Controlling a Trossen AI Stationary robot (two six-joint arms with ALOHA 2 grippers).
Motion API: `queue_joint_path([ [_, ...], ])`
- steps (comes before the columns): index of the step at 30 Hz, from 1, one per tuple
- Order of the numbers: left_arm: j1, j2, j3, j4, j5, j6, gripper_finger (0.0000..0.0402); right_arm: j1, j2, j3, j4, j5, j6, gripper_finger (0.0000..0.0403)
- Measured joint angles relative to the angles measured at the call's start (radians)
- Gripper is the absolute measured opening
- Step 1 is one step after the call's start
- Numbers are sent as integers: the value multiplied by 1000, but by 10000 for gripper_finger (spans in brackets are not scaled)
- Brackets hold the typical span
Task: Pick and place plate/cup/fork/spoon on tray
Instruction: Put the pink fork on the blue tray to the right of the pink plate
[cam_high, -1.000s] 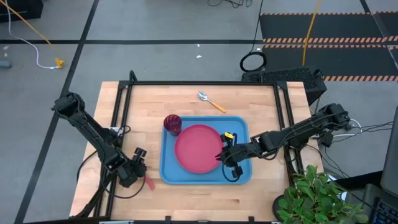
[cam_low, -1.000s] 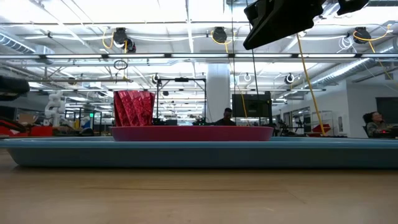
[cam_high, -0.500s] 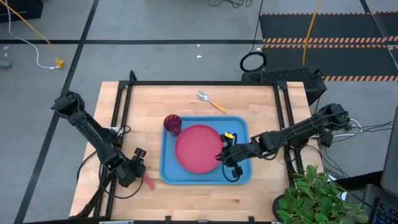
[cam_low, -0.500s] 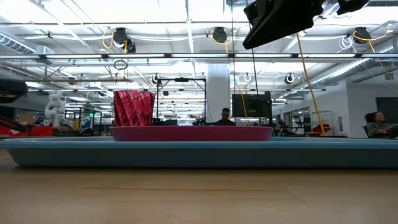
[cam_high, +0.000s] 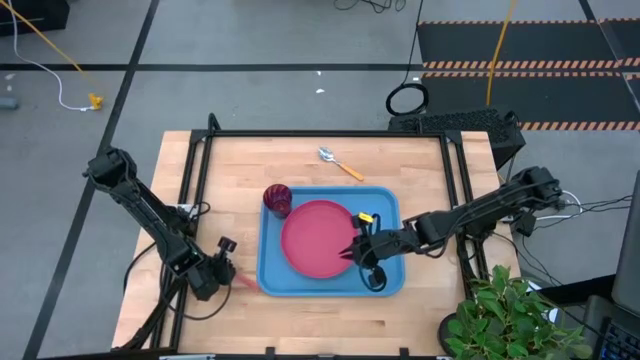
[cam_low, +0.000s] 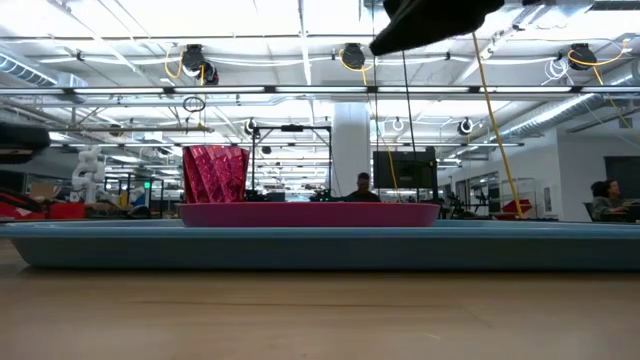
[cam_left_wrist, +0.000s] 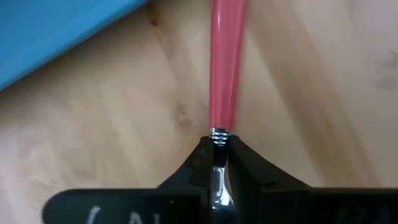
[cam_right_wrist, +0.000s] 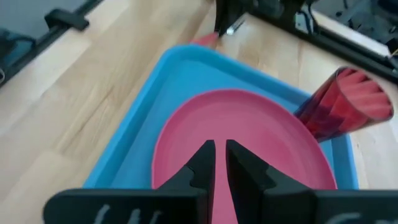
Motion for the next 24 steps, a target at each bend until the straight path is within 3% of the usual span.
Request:
queue_joint_path([
  [9,1,2,18,-7,-95,-62,40,0,46,0,160,24,0,31],
  [16,0,0,31,-12,-36,-63,5,0,63,-1,195,77,-4,31],
  [24,3,0,32,1,-9,-63,19,0,62,0,200,76,-3,31],
])
